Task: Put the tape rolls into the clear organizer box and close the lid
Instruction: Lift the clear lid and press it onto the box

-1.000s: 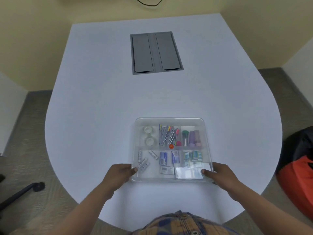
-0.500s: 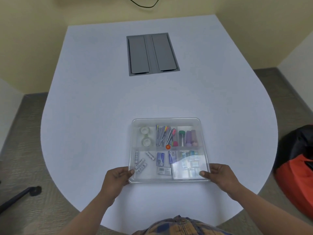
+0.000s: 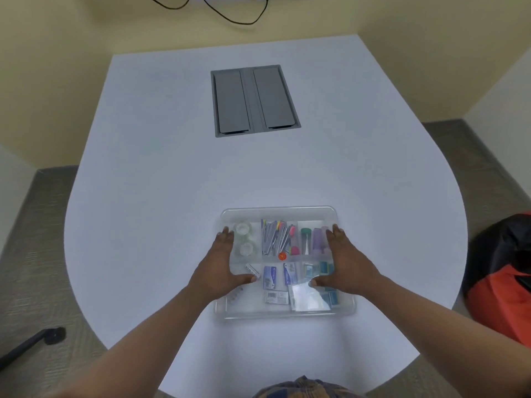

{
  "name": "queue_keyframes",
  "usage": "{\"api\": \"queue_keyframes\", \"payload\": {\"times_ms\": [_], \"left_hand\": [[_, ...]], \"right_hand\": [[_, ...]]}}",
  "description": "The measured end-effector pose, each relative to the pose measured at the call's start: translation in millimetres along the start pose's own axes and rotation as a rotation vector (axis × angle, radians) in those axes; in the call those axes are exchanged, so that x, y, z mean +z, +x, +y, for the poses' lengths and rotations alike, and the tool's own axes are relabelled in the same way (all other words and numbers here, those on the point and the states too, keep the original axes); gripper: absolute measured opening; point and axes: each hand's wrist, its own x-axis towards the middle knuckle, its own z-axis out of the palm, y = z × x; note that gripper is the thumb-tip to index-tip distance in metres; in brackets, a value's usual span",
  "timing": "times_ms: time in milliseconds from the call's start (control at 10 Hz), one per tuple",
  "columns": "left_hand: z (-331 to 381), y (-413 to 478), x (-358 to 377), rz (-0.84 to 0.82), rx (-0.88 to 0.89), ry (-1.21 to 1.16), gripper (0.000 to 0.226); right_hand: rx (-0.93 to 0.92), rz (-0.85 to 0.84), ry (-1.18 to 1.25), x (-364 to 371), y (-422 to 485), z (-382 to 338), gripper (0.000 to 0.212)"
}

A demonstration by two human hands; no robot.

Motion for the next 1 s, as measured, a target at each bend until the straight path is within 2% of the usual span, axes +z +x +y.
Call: {"api": "queue_keyframes", "payload": {"times_ms": [100,600,800,1000], "left_hand": [[3,12,3,-0.096,0.024,0.136,0.134],[-7,16,9,-0.102,0.070,0.295,0.128],[1,11,-4,-0.072,0.099,0.346,0.109],[18,15,-48,0.132,0.225,0.508,0.092]], "right_hand": [[-0.017,-0.066,-0.134,-1,8,-6,0.141],[0.001,-0.089,-0.292,-2,9,-14,0.144],[0.010,-0.102,-0.296,-18,4,-29,0.134],[-0.054,0.121,-0.221,-46,8,-67,0.109]]}}
